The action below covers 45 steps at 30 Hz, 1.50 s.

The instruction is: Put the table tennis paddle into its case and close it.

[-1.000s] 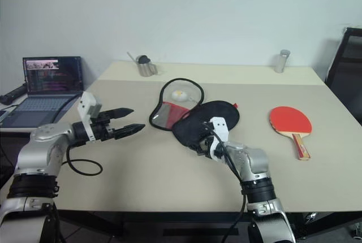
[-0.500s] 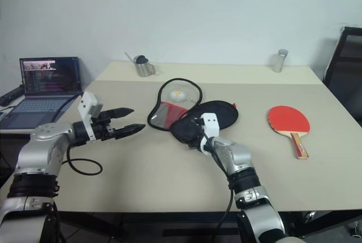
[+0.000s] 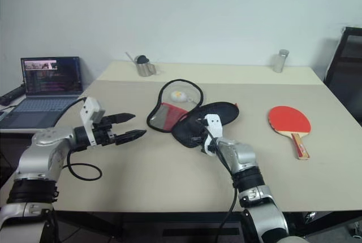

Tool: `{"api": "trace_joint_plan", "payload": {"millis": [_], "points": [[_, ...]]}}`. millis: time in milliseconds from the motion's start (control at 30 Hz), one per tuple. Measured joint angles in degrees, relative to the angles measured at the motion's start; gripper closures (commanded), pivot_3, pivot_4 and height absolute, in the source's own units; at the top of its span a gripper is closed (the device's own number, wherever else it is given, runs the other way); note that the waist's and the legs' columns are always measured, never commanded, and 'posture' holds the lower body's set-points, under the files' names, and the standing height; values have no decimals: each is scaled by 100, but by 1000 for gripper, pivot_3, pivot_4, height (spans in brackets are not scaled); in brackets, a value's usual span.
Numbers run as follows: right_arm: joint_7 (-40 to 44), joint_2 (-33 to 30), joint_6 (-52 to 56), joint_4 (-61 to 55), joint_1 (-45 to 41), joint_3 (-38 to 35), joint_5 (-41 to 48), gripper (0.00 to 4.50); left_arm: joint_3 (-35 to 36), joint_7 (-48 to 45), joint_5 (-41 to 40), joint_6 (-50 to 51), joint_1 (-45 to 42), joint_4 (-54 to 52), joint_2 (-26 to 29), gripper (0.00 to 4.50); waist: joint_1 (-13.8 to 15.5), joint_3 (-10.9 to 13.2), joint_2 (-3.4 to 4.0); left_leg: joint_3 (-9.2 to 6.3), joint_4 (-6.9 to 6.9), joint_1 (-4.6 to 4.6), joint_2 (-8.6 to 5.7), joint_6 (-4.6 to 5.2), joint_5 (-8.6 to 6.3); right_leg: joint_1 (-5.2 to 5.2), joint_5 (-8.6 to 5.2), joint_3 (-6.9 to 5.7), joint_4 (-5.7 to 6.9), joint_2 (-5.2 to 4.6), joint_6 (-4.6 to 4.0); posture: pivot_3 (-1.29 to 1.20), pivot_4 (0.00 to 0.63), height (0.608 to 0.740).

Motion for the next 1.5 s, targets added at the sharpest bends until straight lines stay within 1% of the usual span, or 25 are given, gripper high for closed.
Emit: {"api": "trace_joint_plan", "payload": {"millis": [133, 200, 433, 567, 667, 800, 1000, 1333, 1500], "points": [[584, -483, 533, -624, 233, 283, 119, 4491, -22, -121, -2, 21, 95, -108, 6, 0, 1, 0, 0, 0, 0, -1, 0, 1, 0, 0, 0, 0, -2, 0, 0, 0, 150, 740], [929, -834, 774, -975, 364, 512, 149, 4491, -65, -192, -1, 23, 143, -186, 16, 0, 3, 0, 0, 0, 0, -2, 0, 1, -1, 1, 0, -1, -3, 0, 0, 0, 150, 740], [1830, -1847, 1622, -1882, 621, 758, 541, 4491, -181, -365, -28, 162, 323, -511, 20, 0, 7, 0, 0, 0, -1, -2, 1, 3, -2, 1, -1, -2, -5, 0, 1, 0, 150, 740], [2273, -2351, 1903, -2393, 846, 1148, 713, 4491, -224, -488, -52, 289, 374, -700, 47, 0, 5, 0, 0, 1, 0, -2, 1, 4, -2, 1, -1, -1, -6, 0, 1, 0, 150, 740], [2583, -2733, 1930, -2511, 892, 1378, 761, 4491, -254, -558, -63, 370, 422, -809, 82, 0, 5, 0, 0, 1, 2, -3, 1, 4, -2, 2, -1, -3, -6, 0, 2, 0, 150, 740], [2879, -3209, 1720, -2302, 810, 1483, 672, 4491, -295, -594, -68, 417, 425, -891, 107, 0, 15, 0, -1, 1, 3, -3, 1, 4, -2, 3, -1, -3, -7, 0, 2, 0, 150, 740], [3223, -3572, 1332, -1710, 497, 1580, 408, 4491, -359, -577, -71, 455, 424, -940, 103, 0, 14, 1, -1, 1, 2, -3, 1, 4, -2, 3, -1, -3, -7, 0, 2, 0, 150, 740], [3599, -3664, 743, -595, 121, 1588, -80, 4491, -415, -467, -60, 485, 312, -933, 6, 0, 18, 1, -2, 2, 4, -4, 0, 4, -2, 3, -1, -3, -8, 0, 2, 0, 150, 740], [3756, -3666, 350, -65, -124, 1713, -393, 4491, -515, -463, -35, 468, 203, -909, -26, 0, 18, 1, -1, 2, 4, -4, 0, 4, -2, 3, -1, -3, -7, 0, 2, 0, 150, 740]]}}
